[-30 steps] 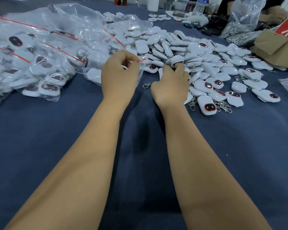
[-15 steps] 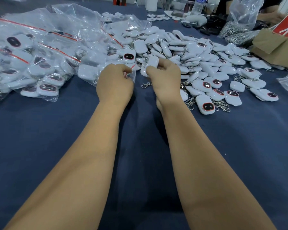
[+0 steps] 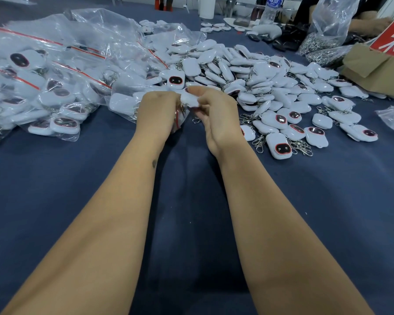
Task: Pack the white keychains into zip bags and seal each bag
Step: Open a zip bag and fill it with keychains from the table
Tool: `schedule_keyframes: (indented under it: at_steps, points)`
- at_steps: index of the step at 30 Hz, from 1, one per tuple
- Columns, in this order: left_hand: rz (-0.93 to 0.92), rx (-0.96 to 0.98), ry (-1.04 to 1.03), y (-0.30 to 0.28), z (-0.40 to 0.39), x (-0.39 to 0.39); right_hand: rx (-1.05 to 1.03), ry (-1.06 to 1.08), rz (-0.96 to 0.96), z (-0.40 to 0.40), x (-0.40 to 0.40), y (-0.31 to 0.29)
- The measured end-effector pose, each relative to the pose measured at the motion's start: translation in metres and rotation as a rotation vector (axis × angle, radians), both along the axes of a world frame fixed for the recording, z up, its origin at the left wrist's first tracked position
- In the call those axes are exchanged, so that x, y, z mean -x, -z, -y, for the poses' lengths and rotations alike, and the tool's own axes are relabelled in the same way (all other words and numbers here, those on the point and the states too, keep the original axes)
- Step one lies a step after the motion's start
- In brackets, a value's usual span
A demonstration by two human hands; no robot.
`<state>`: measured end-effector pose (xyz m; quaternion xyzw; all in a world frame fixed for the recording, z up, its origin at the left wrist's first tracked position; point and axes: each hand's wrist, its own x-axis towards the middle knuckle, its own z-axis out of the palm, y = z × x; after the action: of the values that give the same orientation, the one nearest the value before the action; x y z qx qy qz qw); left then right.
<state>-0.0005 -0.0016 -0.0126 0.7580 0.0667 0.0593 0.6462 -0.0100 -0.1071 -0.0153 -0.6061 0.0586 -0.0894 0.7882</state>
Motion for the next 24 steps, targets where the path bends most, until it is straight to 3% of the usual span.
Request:
schedule_keyframes:
  at_steps: [2, 5, 10, 24]
  points:
    - [-0.034, 0.079, 0.007, -0.0027, 0.0005, -0.0005, 0.053, 0.025, 0.019, 0.0003, 0.0017, 0.0003]
    - [0.011, 0.045, 0.034, -0.0006, 0.0013, 0.0038, 0.112, 0.033, 0.070, 0.0014, 0.0033, 0.0037]
    - [0.072, -0.039, 0.088, 0.0042, 0.0004, 0.0053, 0.027, 0.093, -0.049, 0.0024, 0.0032, 0.0000]
    - [0.086, -0.066, 0.105, 0.0040, 0.0017, 0.0076, 0.042, 0.023, -0.026, 0.0055, 0.0044, -0.0003]
